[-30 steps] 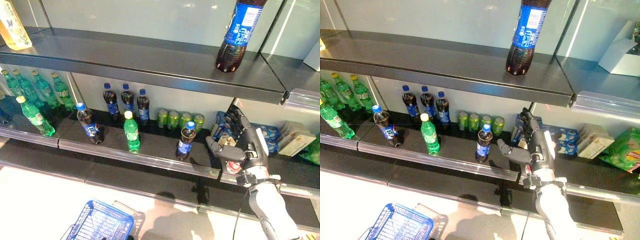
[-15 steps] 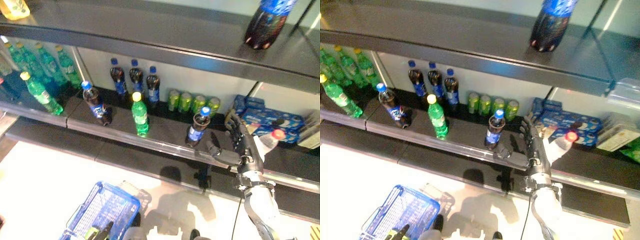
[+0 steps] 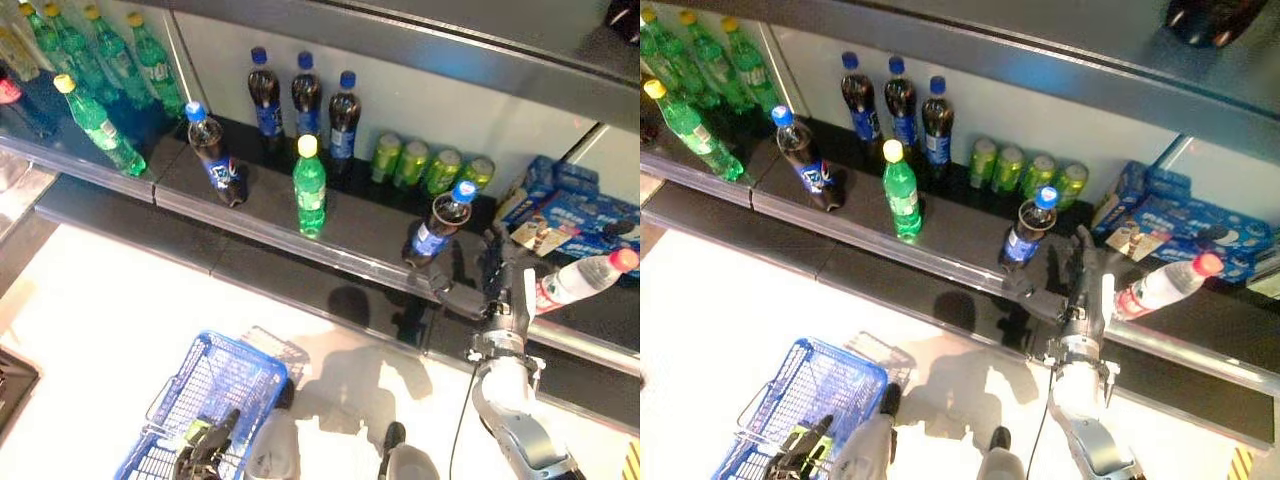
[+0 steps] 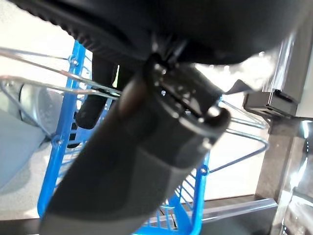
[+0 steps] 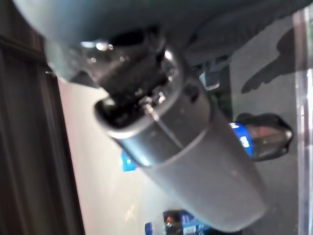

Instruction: Pick up the drink and place into the basket.

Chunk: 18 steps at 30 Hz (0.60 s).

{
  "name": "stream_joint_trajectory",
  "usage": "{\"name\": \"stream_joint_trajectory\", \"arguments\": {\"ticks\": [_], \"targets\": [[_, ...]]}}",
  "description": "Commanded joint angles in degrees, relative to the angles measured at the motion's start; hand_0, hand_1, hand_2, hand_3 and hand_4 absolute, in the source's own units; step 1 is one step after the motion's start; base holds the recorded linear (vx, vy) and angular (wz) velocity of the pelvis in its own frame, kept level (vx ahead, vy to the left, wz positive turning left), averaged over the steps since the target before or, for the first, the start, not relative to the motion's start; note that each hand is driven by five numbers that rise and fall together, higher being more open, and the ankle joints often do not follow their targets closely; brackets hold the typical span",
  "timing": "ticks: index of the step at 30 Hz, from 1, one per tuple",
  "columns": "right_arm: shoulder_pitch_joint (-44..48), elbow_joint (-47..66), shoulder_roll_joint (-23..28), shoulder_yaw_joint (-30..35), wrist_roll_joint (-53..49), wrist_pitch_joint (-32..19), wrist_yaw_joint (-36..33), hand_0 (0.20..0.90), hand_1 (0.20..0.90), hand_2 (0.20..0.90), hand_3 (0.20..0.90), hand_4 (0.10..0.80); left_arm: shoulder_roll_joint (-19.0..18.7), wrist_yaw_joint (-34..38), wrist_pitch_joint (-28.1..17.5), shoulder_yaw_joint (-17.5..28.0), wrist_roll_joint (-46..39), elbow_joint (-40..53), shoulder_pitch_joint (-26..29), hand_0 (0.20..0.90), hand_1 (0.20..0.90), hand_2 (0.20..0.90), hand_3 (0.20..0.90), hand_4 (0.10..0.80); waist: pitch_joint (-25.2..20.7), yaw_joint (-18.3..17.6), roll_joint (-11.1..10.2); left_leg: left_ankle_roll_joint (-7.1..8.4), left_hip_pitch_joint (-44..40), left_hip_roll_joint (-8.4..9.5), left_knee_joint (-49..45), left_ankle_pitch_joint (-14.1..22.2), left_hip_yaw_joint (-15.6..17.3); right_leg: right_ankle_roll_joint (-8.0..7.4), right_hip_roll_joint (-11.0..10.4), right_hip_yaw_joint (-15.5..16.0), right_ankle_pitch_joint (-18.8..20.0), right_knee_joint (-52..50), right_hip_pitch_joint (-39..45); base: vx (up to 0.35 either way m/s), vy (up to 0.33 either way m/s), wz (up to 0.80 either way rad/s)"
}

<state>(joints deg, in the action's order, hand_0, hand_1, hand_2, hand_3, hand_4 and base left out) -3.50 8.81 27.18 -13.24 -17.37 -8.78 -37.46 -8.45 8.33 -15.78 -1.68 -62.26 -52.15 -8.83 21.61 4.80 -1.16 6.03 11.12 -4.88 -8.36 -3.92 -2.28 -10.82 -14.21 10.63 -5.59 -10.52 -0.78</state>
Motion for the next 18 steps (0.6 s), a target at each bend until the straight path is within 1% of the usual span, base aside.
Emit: {"name": "stream_joint_trajectory", "arguments": {"ticks": [1, 7, 9, 13, 18], "targets": [[6.4, 4.6, 0.7, 1.8, 3.8, -7.0, -4.8, 0.900, 0.900, 0.900, 0.900, 0.800, 0.8, -0.4, -2.6, -5.0, 0.5, 6.0, -1.4, 0.300, 0.300, 0.300, 0.200, 0.100, 0.4, 1.2, -0.8, 0.15, -1.2, -2.32, -10.1, 7.9, -3.1, 1.16, -2.1, -2.1, 4.6, -3.6, -6.0, -0.026, 0.025, 0.04], [14.1, 0.2, 0.2, 1.9, 3.1, -6.4, -9.5, 0.900, 0.900, 0.900, 0.900, 0.800, 0.0, -0.5, -2.6, -6.9, 0.0, 7.2, 0.4, 0.300, 0.300, 0.300, 0.200, 0.100, 4.6, 2.7, 0.1, -0.09, 2.2, -1.38, -13.2, 8.0, -4.1, 1.29, -3.1, -1.1, 4.5, -6.3, -8.1, -0.042, 0.026, 0.08], [16.5, -1.3, -0.3, 1.9, 3.4, -5.8, -12.3, 0.900, 0.900, 0.900, 0.900, 0.800, -0.4, -0.5, -2.7, -7.1, -0.2, 7.4, 0.9, 0.300, 0.300, 0.300, 0.200, 0.100, 5.9, 3.3, 0.4, -0.16, 3.2, -1.14, -13.9, 8.0, -4.3, 1.30, -3.3, -0.8, 4.5, -7.0, -8.7, -0.026, 0.018, 0.14], [20.2, -4.2, -1.0, 2.6, 1.8, -6.5, -15.1, 0.900, 0.900, 0.900, 0.900, 0.800, -0.8, -0.9, -3.2, -7.2, -0.2, 7.8, 1.6, 0.300, 0.300, 0.300, 0.200, 0.100, 7.8, 4.0, 0.7, -0.40, 4.6, -0.96, -14.8, 7.9, -4.5, 1.37, -3.5, -0.3, 4.7, -7.2, -9.2, -0.020, 0.005, 0.07], [26.0, -7.7, -1.4, 3.5, 2.2, -6.9, -16.0, 0.900, 0.900, 0.900, 0.900, 0.800, -1.8, -1.0, -2.8, -7.3, -0.7, 9.0, 2.5, 0.300, 0.300, 0.300, 0.200, 0.100, 8.2, 4.8, 1.0, -0.74, 8.1, -0.68, -15.8, 7.7, -5.3, 1.59, -3.2, 0.2, 5.2, -7.1, -11.4, -0.005, 0.000, 0.02]]}}
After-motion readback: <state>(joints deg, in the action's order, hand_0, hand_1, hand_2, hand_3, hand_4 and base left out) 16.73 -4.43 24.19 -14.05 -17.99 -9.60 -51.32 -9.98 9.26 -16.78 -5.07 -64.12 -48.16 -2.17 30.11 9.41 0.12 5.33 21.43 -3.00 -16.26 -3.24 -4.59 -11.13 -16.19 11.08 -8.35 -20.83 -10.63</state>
